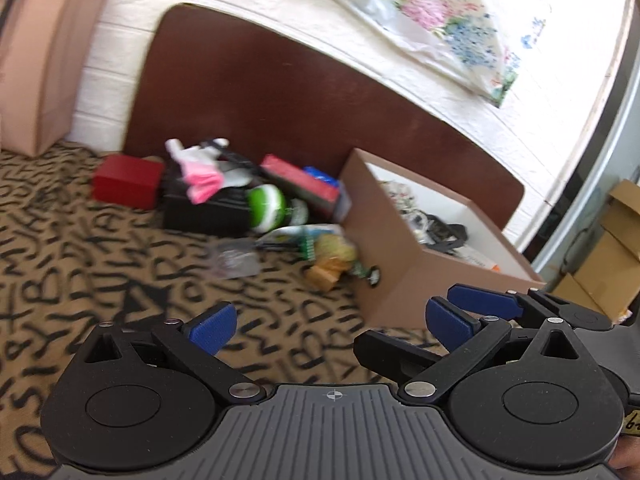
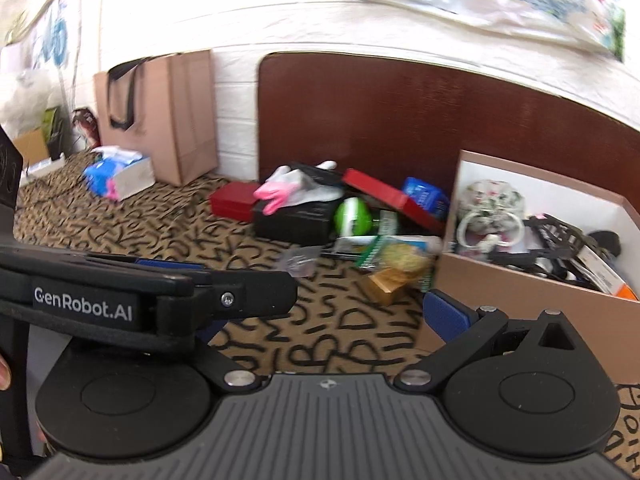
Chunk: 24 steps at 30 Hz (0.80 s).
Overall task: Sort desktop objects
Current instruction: 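Move both grippers away from the box back to the pile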
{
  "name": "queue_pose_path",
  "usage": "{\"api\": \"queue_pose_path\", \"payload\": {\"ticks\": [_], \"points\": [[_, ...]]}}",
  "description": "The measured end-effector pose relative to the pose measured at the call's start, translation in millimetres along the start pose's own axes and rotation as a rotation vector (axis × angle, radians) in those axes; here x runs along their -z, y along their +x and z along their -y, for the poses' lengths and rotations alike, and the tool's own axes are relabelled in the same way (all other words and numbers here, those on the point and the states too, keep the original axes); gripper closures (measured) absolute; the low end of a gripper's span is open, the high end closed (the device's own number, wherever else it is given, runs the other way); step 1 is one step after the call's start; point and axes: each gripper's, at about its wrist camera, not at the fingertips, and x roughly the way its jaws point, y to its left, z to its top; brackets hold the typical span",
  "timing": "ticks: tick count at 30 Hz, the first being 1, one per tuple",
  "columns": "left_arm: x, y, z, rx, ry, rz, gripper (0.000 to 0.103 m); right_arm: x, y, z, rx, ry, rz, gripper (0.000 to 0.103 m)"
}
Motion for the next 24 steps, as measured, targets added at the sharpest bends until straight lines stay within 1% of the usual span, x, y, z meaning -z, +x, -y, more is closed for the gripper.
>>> {"api": "queue_pose_path", "payload": {"ticks": [3,6,10,17,21,24], "points": [[6.3,-9.0,-16.5,-0.009,-0.016,-0.009,0.0,5.9,3.8,-16.5,-0.019,-0.013,0.005,0.0],[11.9,-14.8,-33.0,-0.045,-0.054,-0.007,0.0,12.7,9.2,-26.9,-0.047,0.006,0.0,0.0],[14.8,-15.0,-51.0,-0.072,-0.083,-0.015,0.0,20.9,20.0,-29.9,-0.03,0.055,-0.011,0.0],[12.9,-8.3,-68.9,-0.076,-0.126,-0.027,0.0,25.8,39.3,-25.6,0.006,0.103,-0.051,0.0],[7.5,-8.9,-79.6,-0.084,-0.139,-0.014,0.0,23.4,48.5,-28.2,0.002,0.112,-0.055,0.0],[-0.7,-10.6,-90.2,-0.09,-0.143,0.002,0.0,17.7,57.8,-35.2,-0.021,0.098,-0.053,0.0]]}}
